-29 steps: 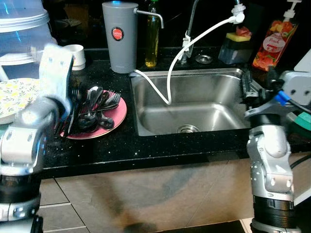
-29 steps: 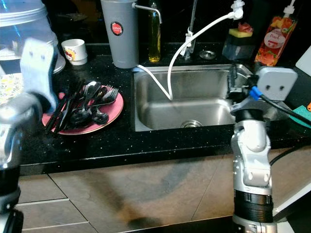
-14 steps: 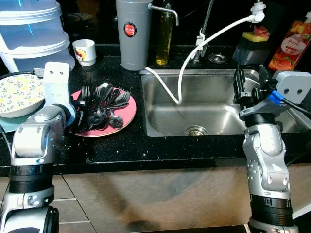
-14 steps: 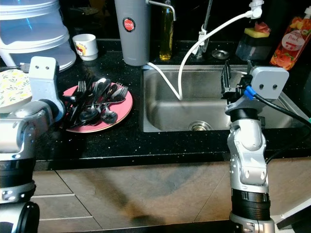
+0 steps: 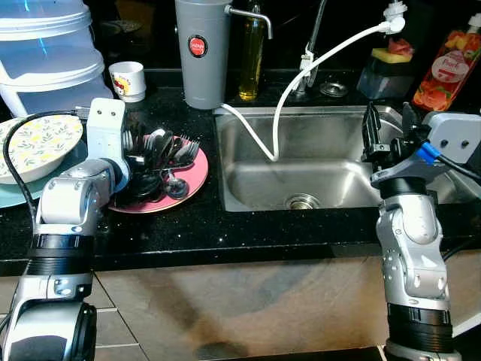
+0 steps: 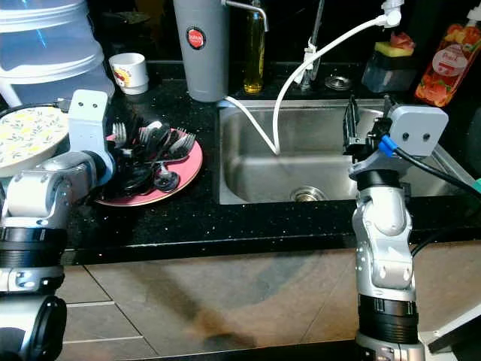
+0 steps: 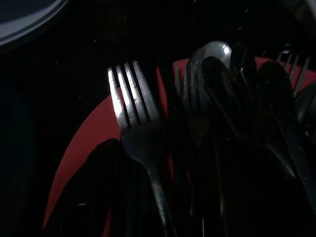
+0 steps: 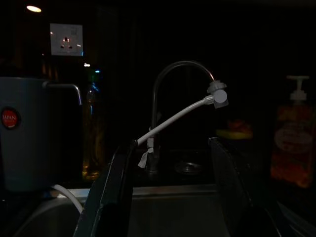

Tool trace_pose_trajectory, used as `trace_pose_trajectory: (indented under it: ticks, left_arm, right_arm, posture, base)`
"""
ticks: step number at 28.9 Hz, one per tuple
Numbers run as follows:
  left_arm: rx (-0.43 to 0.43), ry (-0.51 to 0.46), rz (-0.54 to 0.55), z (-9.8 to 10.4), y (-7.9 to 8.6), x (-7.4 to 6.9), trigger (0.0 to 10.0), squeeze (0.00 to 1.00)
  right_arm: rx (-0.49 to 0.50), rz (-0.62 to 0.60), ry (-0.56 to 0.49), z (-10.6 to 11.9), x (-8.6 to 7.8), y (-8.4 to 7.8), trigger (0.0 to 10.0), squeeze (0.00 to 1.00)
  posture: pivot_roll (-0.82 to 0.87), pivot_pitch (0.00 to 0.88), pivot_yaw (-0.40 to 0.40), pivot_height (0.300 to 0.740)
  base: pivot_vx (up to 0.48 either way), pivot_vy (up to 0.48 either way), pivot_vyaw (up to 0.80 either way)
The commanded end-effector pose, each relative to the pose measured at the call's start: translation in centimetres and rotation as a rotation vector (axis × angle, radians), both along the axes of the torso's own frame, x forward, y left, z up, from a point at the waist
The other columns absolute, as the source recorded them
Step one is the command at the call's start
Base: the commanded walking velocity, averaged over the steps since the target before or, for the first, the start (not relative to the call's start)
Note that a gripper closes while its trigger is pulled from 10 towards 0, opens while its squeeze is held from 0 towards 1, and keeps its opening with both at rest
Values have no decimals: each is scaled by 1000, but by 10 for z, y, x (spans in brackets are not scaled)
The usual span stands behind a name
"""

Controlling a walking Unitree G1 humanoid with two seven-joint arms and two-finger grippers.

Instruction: Kitchen organization

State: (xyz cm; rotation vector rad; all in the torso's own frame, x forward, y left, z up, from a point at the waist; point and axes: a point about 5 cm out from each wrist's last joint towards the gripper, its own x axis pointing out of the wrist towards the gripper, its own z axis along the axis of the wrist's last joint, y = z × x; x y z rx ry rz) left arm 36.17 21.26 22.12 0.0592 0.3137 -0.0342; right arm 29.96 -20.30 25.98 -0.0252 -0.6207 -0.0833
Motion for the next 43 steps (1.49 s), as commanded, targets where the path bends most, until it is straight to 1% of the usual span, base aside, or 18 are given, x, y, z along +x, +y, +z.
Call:
trace_pose_trajectory:
  ticks: [1, 4, 10, 18, 19, 21, 22, 24, 25, 29, 31, 34, 37, 38, 39, 40, 41, 43]
  left_arm:
    - [-1, 117, 16, -27, 7, -1, 6706, 0]
    - [4, 118, 8, -28, 7, 1, 0, 0]
    - [-10, 97, 4, -23, 3, 4, 0, 0]
    - [-15, 1, 34, -2, 2, 10, 0, 0]
    - [-3, -58, 37, 8, 1, 11, 0, 0]
    - [-5, -80, 36, 12, 0, 11, 0, 0]
    - [6, -187, 36, 29, -3, 12, 10000, 0]
    - [7, -286, 34, 48, -8, 11, 10000, 0]
    - [7, -286, 34, 48, -8, 11, 10000, 0]
    - [-37, -412, 24, 78, -15, 8, 10000, 0]
    - [-49, -424, 22, 82, -16, 8, 10000, 0]
    - [-156, -474, -4, 98, -24, 12, 10000, 0]
    - [-199, -460, -40, 98, -32, 18, 10000, 0]
    - [-235, -431, -88, 93, -43, 23, 10000, 0]
    - [-274, -393, -181, 85, -67, 31, 10000, 0]
    - [-274, -393, -181, 85, -67, 31, 10000, 0]
    - [-292, -350, -284, 75, -97, 37, 10000, 0]
    - [-266, -311, -347, 65, -120, 41, 10000, 0]
  right_arm:
    - [11, 0, 2, -2, 0, 0, 10000, 0]
    - [11, 1, 0, -2, 0, 0, 10000, 0]
    - [11, -2, -2, -1, 0, -1, 10000, 0]
    - [15, -4, -3, -1, -1, -3, 10000, 0]
    - [16, -4, -5, 0, -1, -3, 10000, 0]
    - [17, -3, -5, 0, -1, -3, 10000, 0]
    - [18, -3, -6, 0, -1, -3, 10000, 0]
    - [18, -2, -8, 0, -1, -2, 10000, 0]
    - [18, -2, -8, 0, -1, -2, 10000, 0]
    - [18, 0, -11, 1, -1, -2, 10000, 0]
    - [18, 1, -12, 2, -1, -3, 10000, 0]
    - [21, 0, -14, 3, -1, -3, 10000, 0]
    - [22, 1, -14, 4, -1, -4, 10000, 0]
    - [22, 1, -15, 4, -1, -4, 10000, 0]
    - [21, -1, -18, 7, 0, -4, 10000, 0]
    - [21, -1, -18, 7, 0, -4, 10000, 0]
    - [19, -4, -23, 9, 1, -3, 10000, 0]
    - [14, -6, -27, 12, 1, -2, 10000, 0]
  posture:
    - [104, 20, 12, 740]
    - [96, 20, 13, 740]
    - [89, 19, 12, 740]
    - [87, 18, 12, 740]
    - [87, 18, 12, 740]
    - [86, 13, 14, 740]
    - [84, 12, 14, 740]
    - [84, 12, 14, 740]
    - [84, 12, 14, 740]
    - [78, 5, 13, 740]
    - [78, 5, 13, 740]
    - [72, 4, 12, 740]
    - [74, 9, 6, 740]
    - [74, 15, 4, 740]
    - [65, 31, 7, 740]
    - [65, 31, 7, 740]
    - [49, 48, 14, 740]
    - [38, 70, 25, 740]
  base:
    - [0, 0, 0]
    - [0, 0, 0]
    - [0, 0, 0]
    - [0, 0, 0]
    - [0, 0, 0]
    - [0, 0, 0]
    - [0, 0, 0]
    - [0, 0, 0]
    - [0, 0, 0]
    - [0, 0, 0]
    - [0, 0, 0]
    - [0, 0, 0]
    - [0, 0, 0]
    - [0, 0, 0]
    - [0, 0, 0]
    - [0, 0, 0]
    - [0, 0, 0]
    - [0, 0, 0]
